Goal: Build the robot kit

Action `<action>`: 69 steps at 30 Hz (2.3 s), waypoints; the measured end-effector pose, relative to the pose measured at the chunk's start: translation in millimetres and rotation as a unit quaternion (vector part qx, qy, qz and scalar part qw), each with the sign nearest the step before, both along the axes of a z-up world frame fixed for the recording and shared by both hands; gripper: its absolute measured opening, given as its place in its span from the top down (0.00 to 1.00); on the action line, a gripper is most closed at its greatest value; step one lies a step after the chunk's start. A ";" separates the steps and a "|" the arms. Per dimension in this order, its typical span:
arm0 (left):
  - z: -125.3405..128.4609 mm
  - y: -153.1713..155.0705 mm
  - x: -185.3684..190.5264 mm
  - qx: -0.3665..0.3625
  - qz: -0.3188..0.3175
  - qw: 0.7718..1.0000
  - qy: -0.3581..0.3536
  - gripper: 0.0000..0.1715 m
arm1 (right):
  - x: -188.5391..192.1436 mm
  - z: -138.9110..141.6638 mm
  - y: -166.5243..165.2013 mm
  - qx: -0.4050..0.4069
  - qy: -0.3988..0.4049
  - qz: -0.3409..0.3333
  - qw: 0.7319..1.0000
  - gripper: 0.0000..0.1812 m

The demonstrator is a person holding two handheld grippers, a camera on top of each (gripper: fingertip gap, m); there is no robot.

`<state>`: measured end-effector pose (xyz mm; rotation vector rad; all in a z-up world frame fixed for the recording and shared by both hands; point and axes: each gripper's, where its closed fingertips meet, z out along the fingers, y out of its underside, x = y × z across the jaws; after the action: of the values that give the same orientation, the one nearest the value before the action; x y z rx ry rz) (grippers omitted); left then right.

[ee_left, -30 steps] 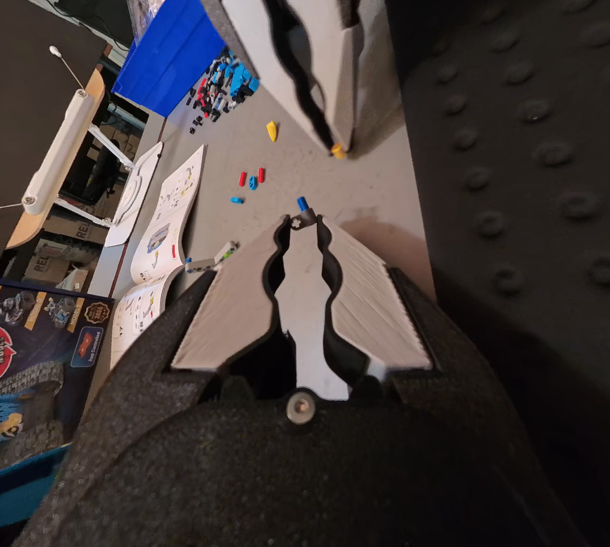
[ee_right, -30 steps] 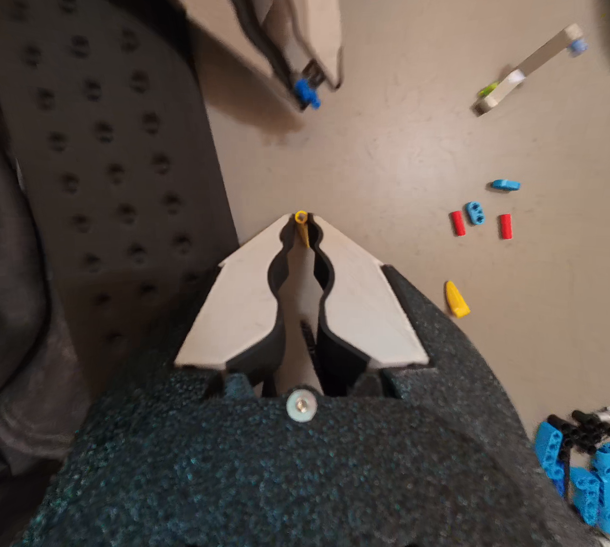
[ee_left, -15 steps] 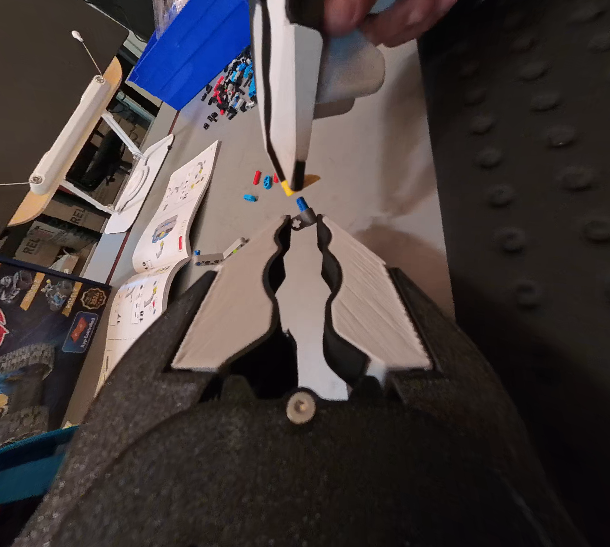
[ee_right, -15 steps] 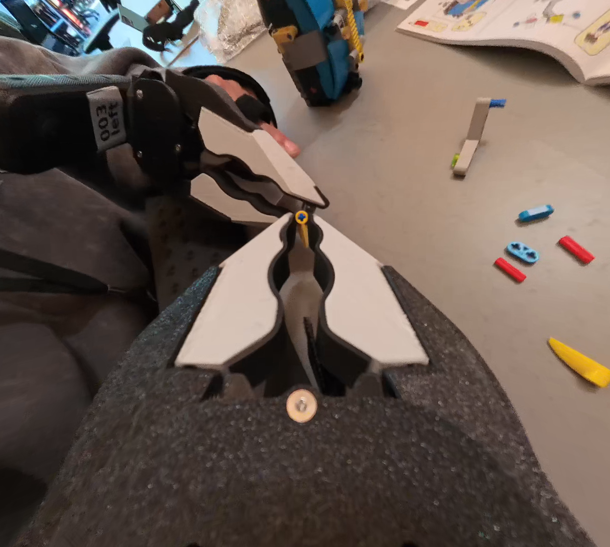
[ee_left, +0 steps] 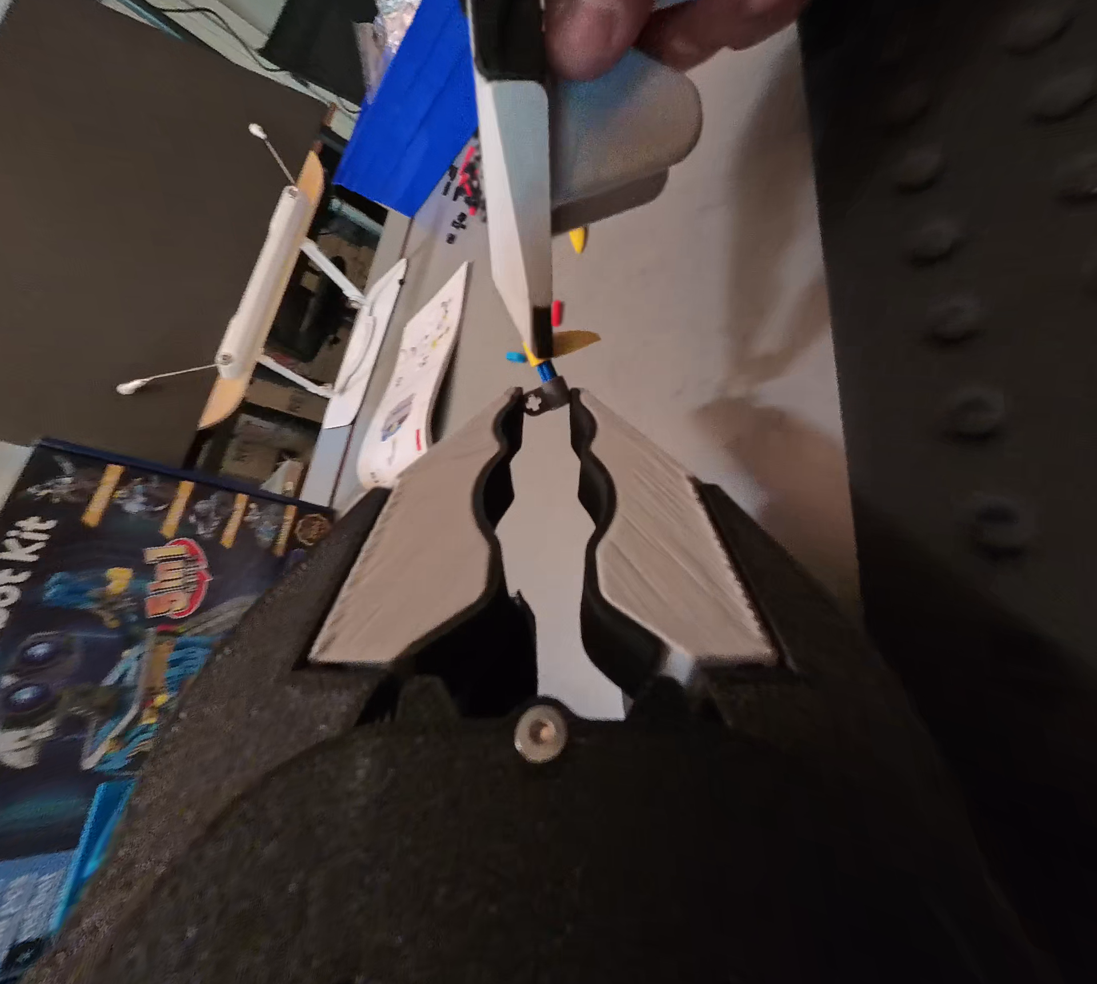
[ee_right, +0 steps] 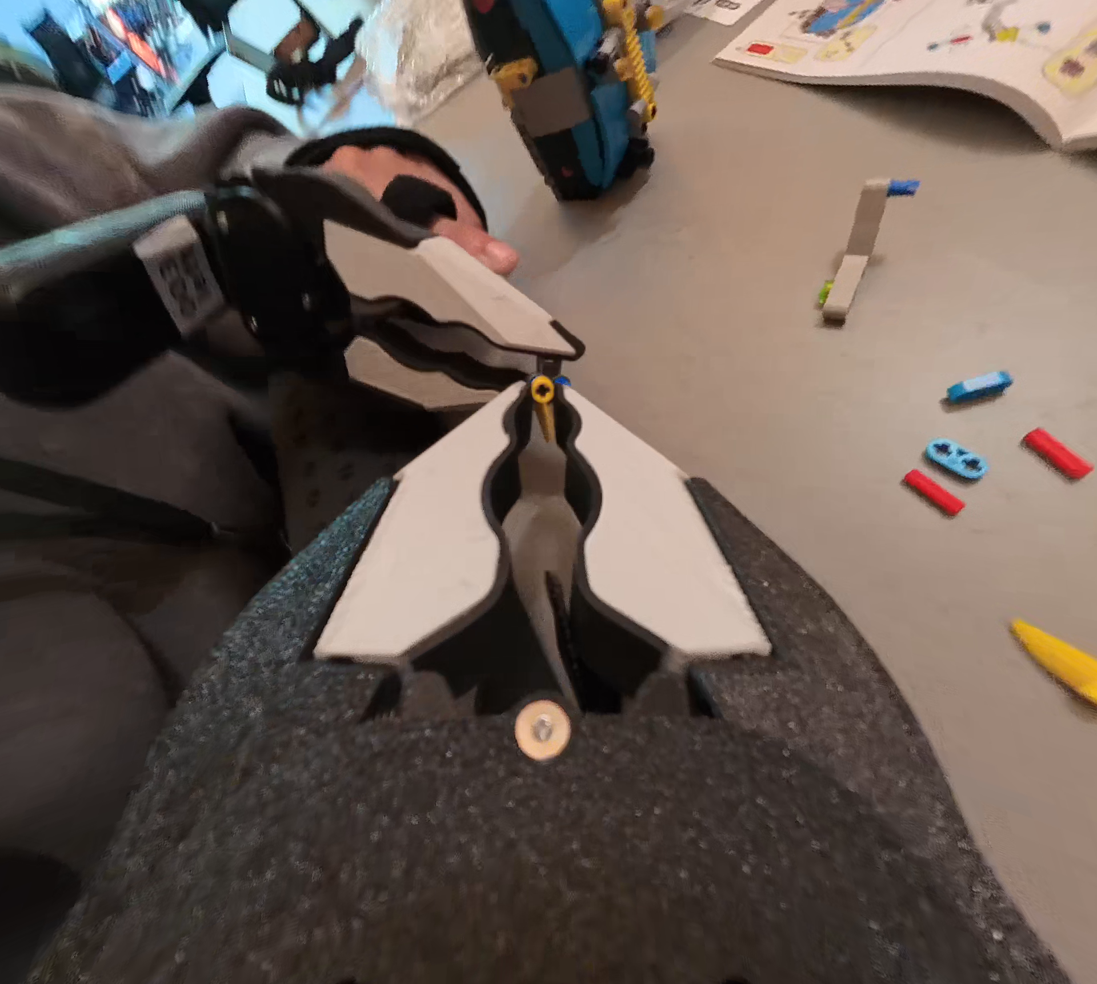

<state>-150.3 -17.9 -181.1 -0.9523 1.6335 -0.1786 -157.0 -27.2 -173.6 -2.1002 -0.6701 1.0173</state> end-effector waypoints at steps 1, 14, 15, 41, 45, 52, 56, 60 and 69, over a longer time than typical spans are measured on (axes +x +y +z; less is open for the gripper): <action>2.5 1.8 -0.7 0.010 0.008 1.000 -0.003 0.92 | -1.0 2.0 1.5 -0.016 0.025 -0.019 0.999 0.97; -1.7 2.0 -1.3 -0.022 0.014 1.000 0.006 0.92 | -2.5 -1.7 3.2 -0.033 0.037 -0.053 0.997 0.96; -1.6 2.8 -0.9 -0.041 0.015 0.999 0.001 0.92 | -1.9 -1.2 4.6 -0.024 0.028 -0.053 0.998 0.96; -4.0 4.4 -0.6 -0.067 0.010 0.998 -0.006 0.91 | 4.0 -1.1 6.4 0.019 -0.034 -0.054 0.998 0.92; -6.2 5.3 -0.6 -0.086 0.011 0.996 -0.005 0.91 | 5.7 6.8 6.1 0.100 -0.082 -0.044 0.991 0.84; -3.0 9.1 -1.1 -0.130 0.018 0.991 -0.022 0.91 | -10.5 11.5 5.0 0.245 -0.191 -0.056 0.949 0.80; -0.5 8.2 -1.0 -0.125 0.016 0.992 -0.027 0.91 | -10.3 4.1 5.2 0.228 -0.195 -0.052 0.952 0.80; -3.0 7.8 -1.0 -0.126 0.016 0.992 -0.020 0.92 | -10.3 0.7 4.5 0.240 -0.220 -0.049 0.944 0.80; -8.3 7.9 -0.8 -0.108 0.018 0.994 -0.004 0.92 | -10.9 -8.0 4.0 0.263 -0.279 -0.045 0.923 0.81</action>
<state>-151.1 -9.9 -189.4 -1.1425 1.6102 -0.3398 -167.8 -23.2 -181.6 -1.8943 -0.9814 0.1280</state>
